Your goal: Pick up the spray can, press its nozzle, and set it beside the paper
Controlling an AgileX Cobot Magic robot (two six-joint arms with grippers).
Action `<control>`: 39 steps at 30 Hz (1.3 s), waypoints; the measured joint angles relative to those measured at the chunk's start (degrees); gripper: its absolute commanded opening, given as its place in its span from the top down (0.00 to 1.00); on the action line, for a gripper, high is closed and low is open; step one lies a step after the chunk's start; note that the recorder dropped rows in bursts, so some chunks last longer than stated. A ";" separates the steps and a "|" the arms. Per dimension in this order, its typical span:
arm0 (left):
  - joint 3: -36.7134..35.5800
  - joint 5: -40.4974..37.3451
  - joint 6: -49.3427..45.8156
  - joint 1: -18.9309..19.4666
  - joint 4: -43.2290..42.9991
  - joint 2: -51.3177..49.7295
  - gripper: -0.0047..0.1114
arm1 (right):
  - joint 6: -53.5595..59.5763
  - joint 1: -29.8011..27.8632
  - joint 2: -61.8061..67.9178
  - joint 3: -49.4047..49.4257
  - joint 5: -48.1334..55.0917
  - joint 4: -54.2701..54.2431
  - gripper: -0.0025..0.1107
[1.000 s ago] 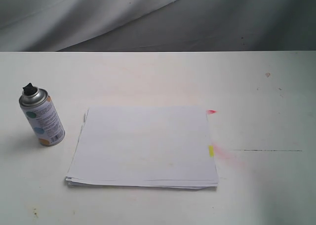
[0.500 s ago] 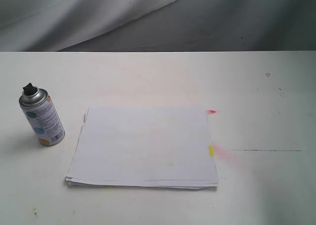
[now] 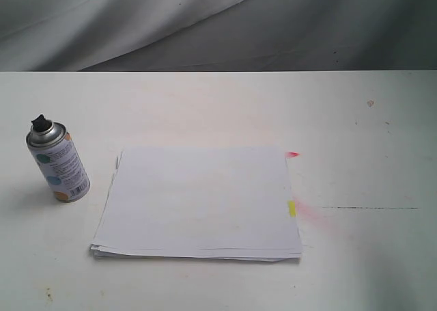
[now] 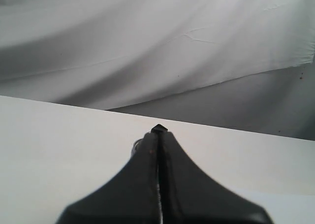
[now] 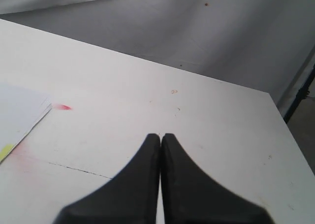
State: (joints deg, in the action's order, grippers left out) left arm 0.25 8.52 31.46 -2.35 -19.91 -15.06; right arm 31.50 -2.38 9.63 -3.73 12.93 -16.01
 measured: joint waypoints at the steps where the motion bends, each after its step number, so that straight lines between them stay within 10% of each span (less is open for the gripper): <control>1: 0.00 0.00 -0.12 0.00 0.00 0.00 0.96 | 0.00 0.00 0.00 0.00 0.00 0.00 0.98; 21: 0.00 0.14 -0.23 0.00 -0.14 0.00 0.96 | -0.62 0.00 0.00 0.12 -1.06 -0.32 0.98; 39: 0.00 0.14 -0.23 0.00 -0.14 0.00 0.96 | -25.64 0.00 0.00 3.52 -1.30 13.74 0.98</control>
State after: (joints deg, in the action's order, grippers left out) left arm 0.25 8.67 31.23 -2.35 -20.05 -15.06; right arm 5.86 -2.38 9.63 -0.21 11.63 -2.27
